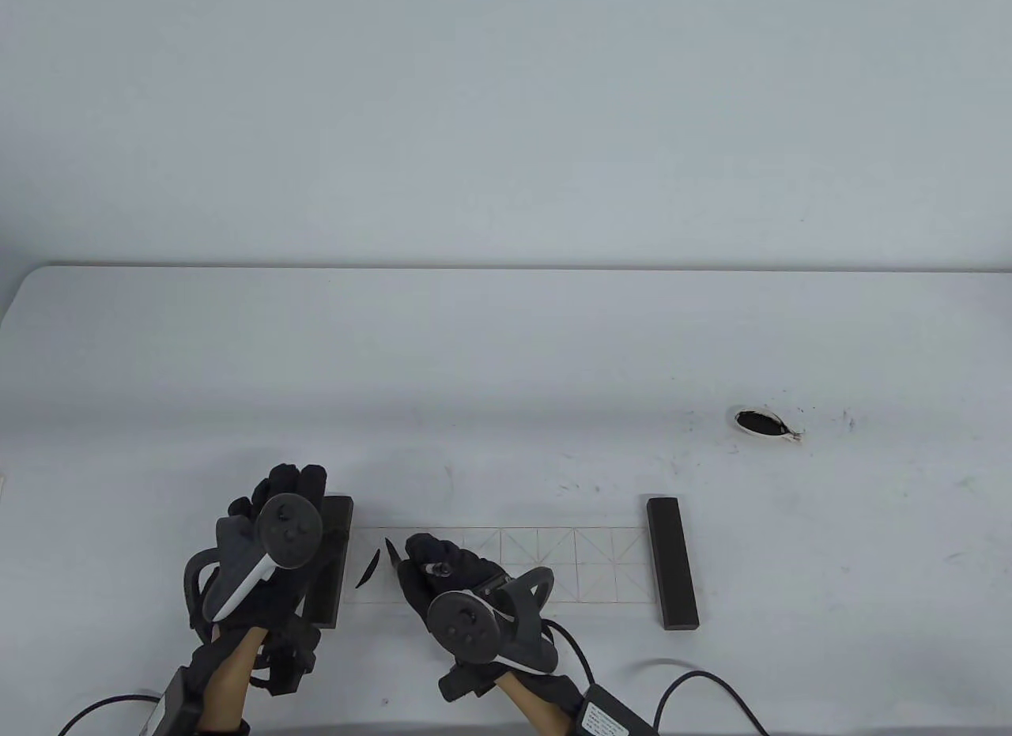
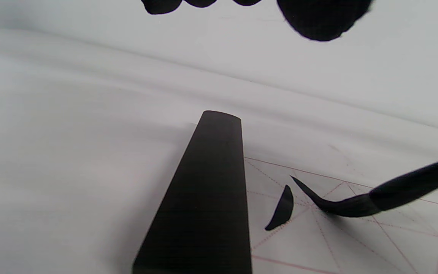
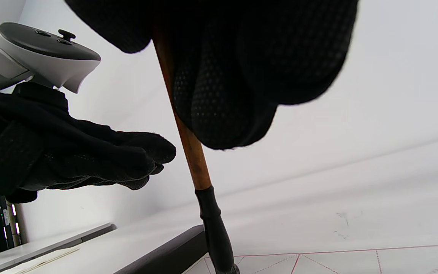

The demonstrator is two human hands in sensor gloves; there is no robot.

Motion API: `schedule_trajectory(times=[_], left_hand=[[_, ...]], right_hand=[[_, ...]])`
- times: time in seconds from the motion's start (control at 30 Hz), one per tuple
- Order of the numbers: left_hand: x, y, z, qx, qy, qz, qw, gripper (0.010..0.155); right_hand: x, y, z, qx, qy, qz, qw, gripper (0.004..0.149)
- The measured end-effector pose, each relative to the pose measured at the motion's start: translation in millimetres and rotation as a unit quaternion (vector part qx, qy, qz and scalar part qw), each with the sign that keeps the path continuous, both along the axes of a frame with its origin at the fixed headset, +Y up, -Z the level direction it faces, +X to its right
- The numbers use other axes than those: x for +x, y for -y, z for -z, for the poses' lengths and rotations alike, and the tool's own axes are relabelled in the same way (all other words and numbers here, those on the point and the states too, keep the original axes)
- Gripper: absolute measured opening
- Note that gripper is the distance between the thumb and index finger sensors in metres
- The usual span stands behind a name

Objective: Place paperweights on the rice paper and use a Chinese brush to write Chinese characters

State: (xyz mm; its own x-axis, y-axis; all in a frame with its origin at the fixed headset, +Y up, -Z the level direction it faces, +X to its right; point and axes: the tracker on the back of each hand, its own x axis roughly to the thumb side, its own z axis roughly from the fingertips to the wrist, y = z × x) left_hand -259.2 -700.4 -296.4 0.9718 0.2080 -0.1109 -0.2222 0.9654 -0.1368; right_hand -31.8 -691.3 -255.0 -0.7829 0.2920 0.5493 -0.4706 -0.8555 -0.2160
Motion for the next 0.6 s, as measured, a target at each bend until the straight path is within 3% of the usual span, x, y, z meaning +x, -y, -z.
schedule_trajectory(times=[0.37,0.6], left_hand=[[-0.4,-0.5,-0.4,-0.002,0.000,0.001,1.000,0.084],[0.2,-0.7,-0.5,-0.001,0.000,0.002,1.000,0.083]], right_hand=[[8.2,-15.2,1.6,-0.016,0.002,-0.002,1.000,0.039],[33.7,-48.7,-1.6,0.017,0.026,0.036,0.999,0.039]])
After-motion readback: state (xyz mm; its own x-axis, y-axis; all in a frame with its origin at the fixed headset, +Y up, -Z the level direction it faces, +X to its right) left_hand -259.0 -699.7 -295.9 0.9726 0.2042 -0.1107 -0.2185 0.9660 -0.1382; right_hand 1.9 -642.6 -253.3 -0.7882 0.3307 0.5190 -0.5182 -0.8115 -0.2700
